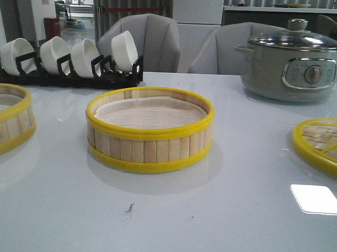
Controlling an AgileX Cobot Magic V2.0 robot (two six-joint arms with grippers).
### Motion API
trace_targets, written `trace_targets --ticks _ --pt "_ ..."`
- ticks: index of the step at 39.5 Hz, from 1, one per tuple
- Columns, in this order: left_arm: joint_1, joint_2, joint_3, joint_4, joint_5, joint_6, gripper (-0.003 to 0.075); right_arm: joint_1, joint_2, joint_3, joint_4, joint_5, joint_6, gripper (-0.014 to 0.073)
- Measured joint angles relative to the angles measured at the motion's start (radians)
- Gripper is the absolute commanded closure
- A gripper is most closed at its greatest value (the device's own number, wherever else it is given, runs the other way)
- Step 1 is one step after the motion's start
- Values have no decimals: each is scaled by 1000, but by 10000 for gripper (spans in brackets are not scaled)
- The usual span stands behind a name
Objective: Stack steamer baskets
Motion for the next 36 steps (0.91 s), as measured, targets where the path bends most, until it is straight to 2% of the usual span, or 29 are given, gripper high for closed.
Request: trace_targets --ticks 2,7,10,13,20,22,29,36 --pt "0 0 0 -20 0 0 635 0 2 0 -17 -4 -11 111" --pt "0 0 0 -48 0 0 621 0 2 0 -31 -23 -28 114" --pt "0 8 -1 -48 -7 0 582 0 2 0 -31 -26 -29 114" --pt "0 31 -1 -48 -10 0 508 0 2 0 -31 -26 -29 114" --pt "0 147 -2 -59 -18 0 213 0 2 0 -31 -15 -30 114" --pt "0 186 -2 -61 -18 0 163 0 2 0 -31 -12 -30 114" --pt "0 313 -2 -74 -20 0 161 0 2 0 -31 1 -30 114" --pt "0 410 -11 -100 -85 0 161 0 2 0 -31 5 -31 114"
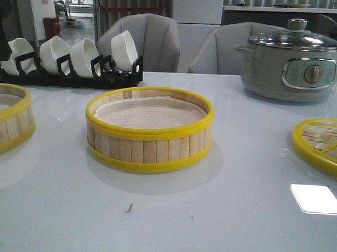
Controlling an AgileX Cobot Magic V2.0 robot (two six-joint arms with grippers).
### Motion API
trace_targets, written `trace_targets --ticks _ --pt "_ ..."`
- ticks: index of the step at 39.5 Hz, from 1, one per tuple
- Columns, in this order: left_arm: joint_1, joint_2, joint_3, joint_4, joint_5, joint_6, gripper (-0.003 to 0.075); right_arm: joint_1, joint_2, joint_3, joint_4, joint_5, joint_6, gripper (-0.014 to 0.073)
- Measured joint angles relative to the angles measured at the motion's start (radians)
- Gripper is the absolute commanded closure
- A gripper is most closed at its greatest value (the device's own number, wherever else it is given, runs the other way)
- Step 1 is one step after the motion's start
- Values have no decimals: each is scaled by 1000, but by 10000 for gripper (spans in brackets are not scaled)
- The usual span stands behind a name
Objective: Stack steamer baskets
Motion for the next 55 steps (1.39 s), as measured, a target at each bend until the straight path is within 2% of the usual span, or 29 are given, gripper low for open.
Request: trace_targets --ticks 8,30,33,35,39,40,42,45,55 --pt "0 100 -50 -51 -34 0 161 0 0 0 0 4 0 114" --pt "-13 359 -129 -74 -49 0 175 0 0 0 0 4 0 114" --pt "-29 368 -129 -74 -49 0 239 0 0 0 0 -2 0 114" --pt "-38 370 -130 -74 -49 0 326 0 0 0 0 -3 0 114" --pt "-56 370 -133 -74 -49 -1 618 0 0 0 0 -5 0 114" --pt "-61 370 -134 -71 -49 -1 659 0 0 0 0 -6 0 114" --pt "-69 372 -141 -71 -49 -1 606 0 0 0 0 -5 0 114" --pt "-79 372 -158 -71 -40 -1 637 0 0 0 0 -5 0 114" --pt "-144 374 -324 -71 73 -12 633 0 0 0 0 -2 0 114"
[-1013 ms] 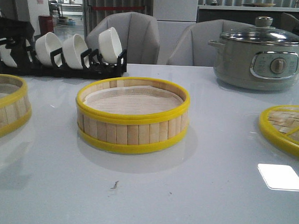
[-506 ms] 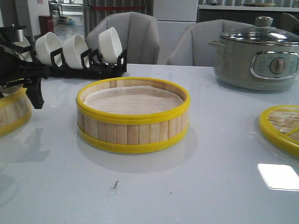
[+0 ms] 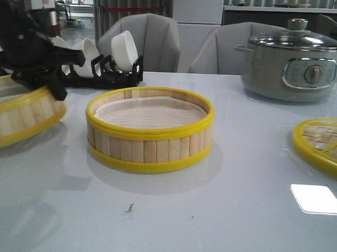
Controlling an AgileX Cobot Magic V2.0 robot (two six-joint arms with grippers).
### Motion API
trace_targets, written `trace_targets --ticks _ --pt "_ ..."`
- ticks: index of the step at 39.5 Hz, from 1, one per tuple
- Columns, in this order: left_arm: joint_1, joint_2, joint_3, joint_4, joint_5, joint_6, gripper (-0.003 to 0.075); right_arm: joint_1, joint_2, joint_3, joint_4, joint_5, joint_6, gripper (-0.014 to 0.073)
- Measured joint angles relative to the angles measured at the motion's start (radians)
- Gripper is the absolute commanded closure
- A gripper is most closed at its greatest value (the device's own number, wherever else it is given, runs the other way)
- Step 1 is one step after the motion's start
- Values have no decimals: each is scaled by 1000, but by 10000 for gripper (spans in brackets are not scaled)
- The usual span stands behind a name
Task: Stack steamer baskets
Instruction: 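Grasp the basket rim with the left gripper and lift it, then carry the basket over the middle basket and lower it on top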
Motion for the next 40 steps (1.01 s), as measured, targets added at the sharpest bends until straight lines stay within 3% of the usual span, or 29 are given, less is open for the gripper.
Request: trace_targets --ticks 12,23,40 --pt "-231 0 -238 43 67 -4 633 0 0 0 0 2 0 114" --pt "-434 12 -263 43 69 -4 633 0 0 0 0 2 0 114" --pt "-534 106 -267 49 60 -2 633 0 0 0 0 8 0 114"
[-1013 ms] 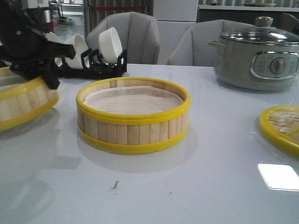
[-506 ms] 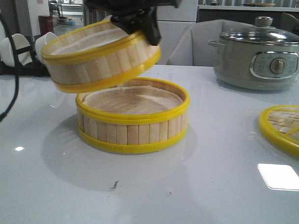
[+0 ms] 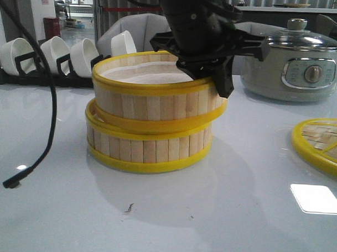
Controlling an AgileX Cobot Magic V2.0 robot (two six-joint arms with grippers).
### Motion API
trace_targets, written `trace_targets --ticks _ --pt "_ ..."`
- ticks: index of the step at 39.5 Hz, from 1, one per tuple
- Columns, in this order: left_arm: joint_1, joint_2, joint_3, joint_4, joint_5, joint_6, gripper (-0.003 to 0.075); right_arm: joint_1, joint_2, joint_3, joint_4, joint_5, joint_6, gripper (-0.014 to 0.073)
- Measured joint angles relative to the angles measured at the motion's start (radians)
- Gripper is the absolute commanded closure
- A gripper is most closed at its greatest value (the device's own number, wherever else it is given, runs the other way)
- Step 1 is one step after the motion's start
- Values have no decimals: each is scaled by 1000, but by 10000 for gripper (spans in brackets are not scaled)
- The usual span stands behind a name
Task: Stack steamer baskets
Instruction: 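Carry the basket over the middle basket and lower it on top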
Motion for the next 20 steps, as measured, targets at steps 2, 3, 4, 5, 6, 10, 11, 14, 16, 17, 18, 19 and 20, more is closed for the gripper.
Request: trace_targets --ticks 2,3,4,5,6,10,11,14,16,17,18,19,20 --pt "0 4 0 2 3 0 633 0 0 0 0 2 0 114" --pt "0 7 0 4 5 0 633 0 0 0 0 2 0 114" --pt "0 9 0 6 5 0 633 0 0 0 0 4 0 114" --pt "0 9 0 8 5 0 633 0 0 0 0 6 0 114" --pt "0 9 0 10 5 0 633 0 0 0 0 6 0 114" --pt "0 11 0 26 9 0 633 0 0 0 0 6 0 114" --pt "0 13 0 32 11 0 633 0 0 0 0 6 0 114" --pt "0 13 0 43 11 0 633 0 0 0 0 6 0 114" --pt "0 14 0 51 15 0 633 0 0 0 0 6 0 114" --pt "0 14 0 54 15 0 633 0 0 0 0 6 0 114" --pt "0 14 0 59 17 0 633 0 0 0 0 6 0 114" --pt "0 14 0 63 19 0 633 0 0 0 0 6 0 114" --pt "0 14 0 65 19 0 633 0 0 0 0 6 0 114"
